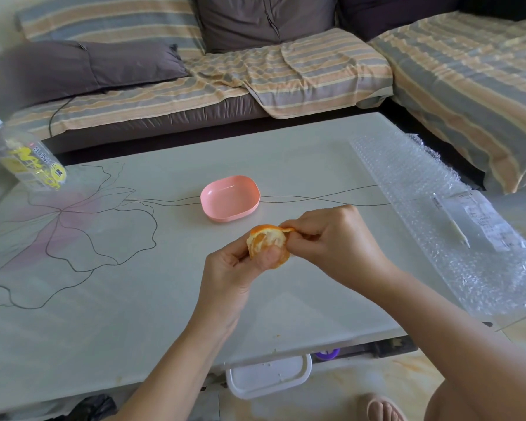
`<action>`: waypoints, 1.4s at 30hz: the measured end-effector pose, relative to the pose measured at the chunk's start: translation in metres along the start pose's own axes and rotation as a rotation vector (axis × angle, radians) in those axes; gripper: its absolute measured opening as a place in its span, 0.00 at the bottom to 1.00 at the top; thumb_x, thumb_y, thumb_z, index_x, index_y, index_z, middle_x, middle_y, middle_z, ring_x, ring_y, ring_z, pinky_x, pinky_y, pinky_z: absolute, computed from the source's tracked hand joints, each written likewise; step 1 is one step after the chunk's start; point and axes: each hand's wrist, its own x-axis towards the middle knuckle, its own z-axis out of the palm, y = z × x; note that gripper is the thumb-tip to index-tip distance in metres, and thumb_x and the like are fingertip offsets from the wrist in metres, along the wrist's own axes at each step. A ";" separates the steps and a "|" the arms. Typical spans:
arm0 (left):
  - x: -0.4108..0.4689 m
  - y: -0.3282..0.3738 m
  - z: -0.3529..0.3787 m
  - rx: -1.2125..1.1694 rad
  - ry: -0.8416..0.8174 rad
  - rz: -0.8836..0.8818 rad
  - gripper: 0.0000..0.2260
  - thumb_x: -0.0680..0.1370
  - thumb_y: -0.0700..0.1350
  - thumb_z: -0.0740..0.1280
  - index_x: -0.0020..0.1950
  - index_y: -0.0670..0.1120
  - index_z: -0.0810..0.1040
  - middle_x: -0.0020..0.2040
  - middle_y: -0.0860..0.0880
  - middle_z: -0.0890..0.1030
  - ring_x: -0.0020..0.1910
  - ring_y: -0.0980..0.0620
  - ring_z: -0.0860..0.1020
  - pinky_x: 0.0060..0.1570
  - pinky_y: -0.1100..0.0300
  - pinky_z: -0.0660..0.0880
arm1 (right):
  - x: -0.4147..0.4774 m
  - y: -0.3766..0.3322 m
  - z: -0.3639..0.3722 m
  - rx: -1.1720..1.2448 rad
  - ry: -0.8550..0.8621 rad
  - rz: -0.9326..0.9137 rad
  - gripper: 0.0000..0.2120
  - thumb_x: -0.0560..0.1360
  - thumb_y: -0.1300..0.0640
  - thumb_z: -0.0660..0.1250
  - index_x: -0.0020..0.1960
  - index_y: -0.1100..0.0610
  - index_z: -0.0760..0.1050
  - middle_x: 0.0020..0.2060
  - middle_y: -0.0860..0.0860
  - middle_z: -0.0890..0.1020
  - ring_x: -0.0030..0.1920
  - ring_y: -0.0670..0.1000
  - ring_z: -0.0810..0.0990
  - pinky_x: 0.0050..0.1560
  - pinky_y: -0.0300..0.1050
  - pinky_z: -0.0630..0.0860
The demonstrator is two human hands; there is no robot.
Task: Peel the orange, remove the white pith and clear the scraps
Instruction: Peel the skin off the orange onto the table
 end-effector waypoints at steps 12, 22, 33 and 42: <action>0.002 0.004 -0.003 -0.024 -0.056 -0.025 0.23 0.58 0.63 0.78 0.45 0.49 0.86 0.46 0.48 0.83 0.49 0.49 0.78 0.59 0.52 0.74 | 0.011 0.007 -0.016 0.304 -0.194 0.302 0.07 0.71 0.62 0.67 0.39 0.59 0.85 0.31 0.55 0.83 0.32 0.46 0.80 0.39 0.37 0.79; 0.003 0.006 0.000 -0.030 -0.120 -0.057 0.24 0.56 0.62 0.79 0.46 0.50 0.86 0.46 0.51 0.85 0.47 0.54 0.80 0.49 0.63 0.76 | 0.001 0.006 -0.021 -0.059 -0.207 -0.026 0.06 0.72 0.56 0.70 0.42 0.57 0.83 0.29 0.54 0.78 0.32 0.54 0.72 0.33 0.48 0.70; 0.004 0.007 -0.003 -0.259 -0.199 -0.152 0.25 0.53 0.56 0.82 0.45 0.46 0.86 0.43 0.50 0.84 0.44 0.54 0.82 0.45 0.63 0.78 | 0.006 0.002 -0.027 0.352 -0.191 0.282 0.06 0.68 0.65 0.68 0.37 0.60 0.84 0.28 0.54 0.82 0.28 0.45 0.76 0.32 0.37 0.75; 0.005 0.011 -0.002 -0.597 -0.221 -0.232 0.28 0.50 0.51 0.85 0.46 0.43 0.86 0.45 0.45 0.85 0.45 0.50 0.84 0.45 0.60 0.80 | 0.014 0.008 -0.006 1.117 -0.218 0.694 0.14 0.76 0.68 0.58 0.33 0.63 0.76 0.25 0.51 0.76 0.23 0.43 0.71 0.24 0.31 0.69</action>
